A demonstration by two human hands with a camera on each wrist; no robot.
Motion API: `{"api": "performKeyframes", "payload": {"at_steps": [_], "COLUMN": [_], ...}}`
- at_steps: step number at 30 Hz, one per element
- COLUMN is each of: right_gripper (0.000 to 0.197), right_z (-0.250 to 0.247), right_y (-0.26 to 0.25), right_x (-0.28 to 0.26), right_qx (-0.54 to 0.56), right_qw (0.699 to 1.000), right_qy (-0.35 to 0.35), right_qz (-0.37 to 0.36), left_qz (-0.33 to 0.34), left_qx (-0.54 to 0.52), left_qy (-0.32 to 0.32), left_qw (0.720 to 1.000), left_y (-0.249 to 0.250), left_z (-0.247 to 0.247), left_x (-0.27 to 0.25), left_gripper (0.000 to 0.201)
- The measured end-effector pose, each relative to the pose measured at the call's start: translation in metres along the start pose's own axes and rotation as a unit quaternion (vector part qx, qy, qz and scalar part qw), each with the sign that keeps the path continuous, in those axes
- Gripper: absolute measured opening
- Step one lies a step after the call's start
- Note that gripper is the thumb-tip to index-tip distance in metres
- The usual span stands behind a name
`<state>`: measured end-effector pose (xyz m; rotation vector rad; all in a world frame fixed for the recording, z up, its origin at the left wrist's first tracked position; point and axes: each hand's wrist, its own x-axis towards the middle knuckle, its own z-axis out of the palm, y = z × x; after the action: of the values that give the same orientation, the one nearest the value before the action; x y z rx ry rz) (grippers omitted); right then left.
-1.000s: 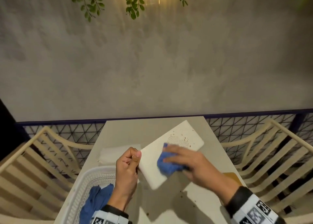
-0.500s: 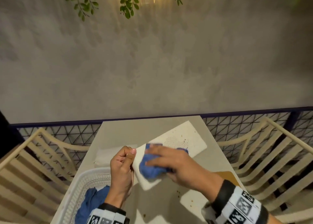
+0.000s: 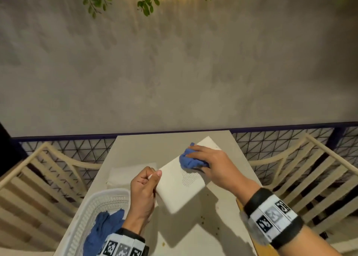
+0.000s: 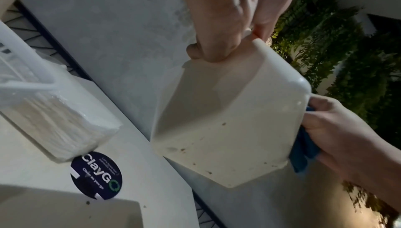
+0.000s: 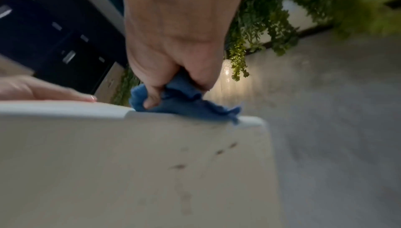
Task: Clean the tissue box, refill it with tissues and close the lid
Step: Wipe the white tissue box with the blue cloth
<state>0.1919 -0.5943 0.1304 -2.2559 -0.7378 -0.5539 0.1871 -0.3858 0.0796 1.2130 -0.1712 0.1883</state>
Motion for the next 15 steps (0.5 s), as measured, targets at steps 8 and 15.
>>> {"api": "performKeyframes", "payload": {"at_steps": [8, 15], "right_gripper": [0.042, 0.045], "right_z": [-0.007, 0.021], "right_y": [0.012, -0.021], "right_x": [-0.015, -0.019], "right_qx": [-0.026, -0.002], "right_qw": [0.998, 0.974], "right_qy": [-0.054, -0.169], "right_qz": [-0.009, -0.153], "left_qz": [0.015, 0.01], "left_qx": [-0.007, -0.039], "left_qy": [0.015, 0.048], "left_qw": [1.0, 0.998], "left_y": [0.001, -0.001], "left_z": [-0.01, -0.009], "left_x": [0.002, 0.008], "left_gripper": [0.036, 0.037]}}
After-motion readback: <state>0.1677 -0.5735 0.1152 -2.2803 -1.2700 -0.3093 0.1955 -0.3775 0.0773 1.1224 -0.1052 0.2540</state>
